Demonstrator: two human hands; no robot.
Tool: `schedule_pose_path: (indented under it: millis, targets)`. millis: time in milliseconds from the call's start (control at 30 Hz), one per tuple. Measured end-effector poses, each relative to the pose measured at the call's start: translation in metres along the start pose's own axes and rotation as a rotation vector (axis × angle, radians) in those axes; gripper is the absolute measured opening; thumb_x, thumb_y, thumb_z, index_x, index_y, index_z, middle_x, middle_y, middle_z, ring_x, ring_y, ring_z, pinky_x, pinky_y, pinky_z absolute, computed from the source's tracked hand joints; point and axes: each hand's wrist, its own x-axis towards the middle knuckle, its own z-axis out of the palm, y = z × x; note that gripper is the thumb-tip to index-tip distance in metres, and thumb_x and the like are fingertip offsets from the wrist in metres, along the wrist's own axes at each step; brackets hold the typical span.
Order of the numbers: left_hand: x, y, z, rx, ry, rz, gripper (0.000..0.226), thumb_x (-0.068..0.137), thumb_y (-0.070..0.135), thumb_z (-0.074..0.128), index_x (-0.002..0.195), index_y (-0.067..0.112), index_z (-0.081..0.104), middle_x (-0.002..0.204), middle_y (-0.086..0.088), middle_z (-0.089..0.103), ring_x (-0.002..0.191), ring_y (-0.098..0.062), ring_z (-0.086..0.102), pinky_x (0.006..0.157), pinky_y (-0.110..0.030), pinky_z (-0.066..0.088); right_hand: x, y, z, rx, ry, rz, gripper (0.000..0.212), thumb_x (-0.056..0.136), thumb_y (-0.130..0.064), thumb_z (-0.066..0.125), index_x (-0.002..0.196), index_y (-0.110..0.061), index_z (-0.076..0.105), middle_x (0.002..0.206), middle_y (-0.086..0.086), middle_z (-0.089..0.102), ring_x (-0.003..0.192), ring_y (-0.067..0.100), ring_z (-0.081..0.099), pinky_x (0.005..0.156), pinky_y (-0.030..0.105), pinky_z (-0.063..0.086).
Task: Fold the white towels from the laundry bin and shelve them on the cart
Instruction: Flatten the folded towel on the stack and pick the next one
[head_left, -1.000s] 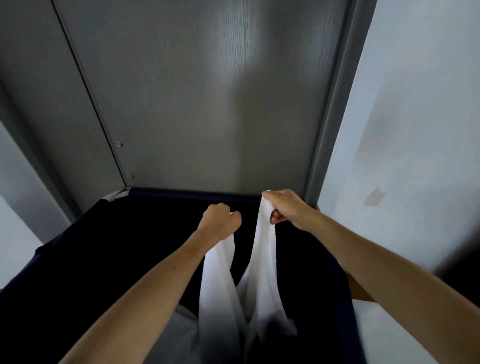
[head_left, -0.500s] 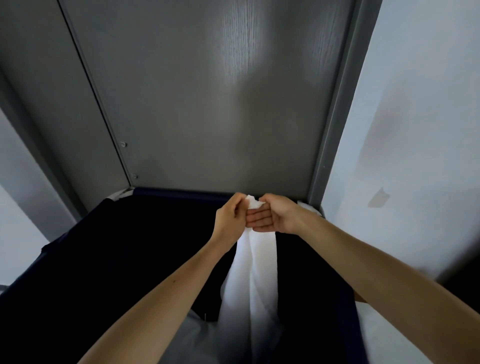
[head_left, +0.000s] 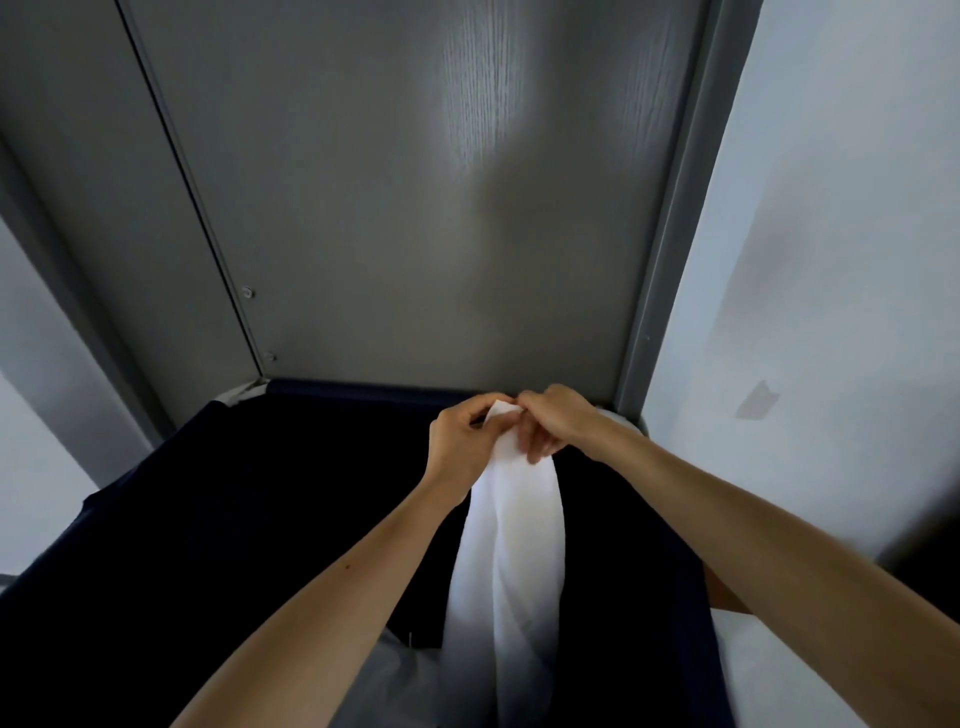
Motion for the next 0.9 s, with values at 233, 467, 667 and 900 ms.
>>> schedule_pose_path:
  millis: [233,467,667,900]
  targets:
    - [0.019,0.017,-0.012,-0.189,0.026,0.014,0.023,0.094,0.006,0.051,0.083,0.022,0.063,0.081,0.001,0.062,0.077,-0.015,0.056,0.072,-0.030,0.048,0.011,0.008,-0.009,0.201,-0.024,-0.358,0.010,0.093,-0.022,0.056,0.092,-0.015,0.063,0.085,-0.007,0.060,0.079,0.005,0.053,0.076,0.020,0.042]
    - [0.040,0.044,-0.023,-0.096,0.039,0.126,0.026,0.095,0.008,0.050,0.082,0.028,0.061,0.081,0.004,0.061,0.079,-0.013,0.054,0.074,-0.028,0.047,0.011,-0.017,-0.020,0.282,-0.012,-0.477,0.017,0.089,-0.022,0.063,0.075,-0.017,0.053,0.077,0.005,0.051,0.075,0.020,0.045,0.071,0.035,0.040]
    - [0.055,0.060,-0.023,-0.136,0.179,0.150,0.028,0.096,0.009,0.047,0.079,0.028,0.060,0.078,0.010,0.058,0.073,-0.006,0.053,0.075,-0.023,0.044,0.007,-0.012,-0.014,0.133,-0.203,-0.358,0.024,0.092,-0.035,0.055,0.095,-0.015,0.068,0.096,0.002,0.068,0.087,0.011,0.063,0.087,0.026,0.050]
    - [0.080,0.088,-0.044,-0.206,0.363,0.233,0.021,0.095,0.007,0.046,0.084,0.018,0.060,0.077,0.011,0.056,0.069,-0.001,0.050,0.064,-0.010,0.041,0.021,-0.013,-0.035,-0.309,0.007,-0.407,0.045,0.092,-0.038,0.056,0.085,0.007,0.057,0.074,0.008,0.050,0.071,0.010,0.044,0.062,0.020,0.033]
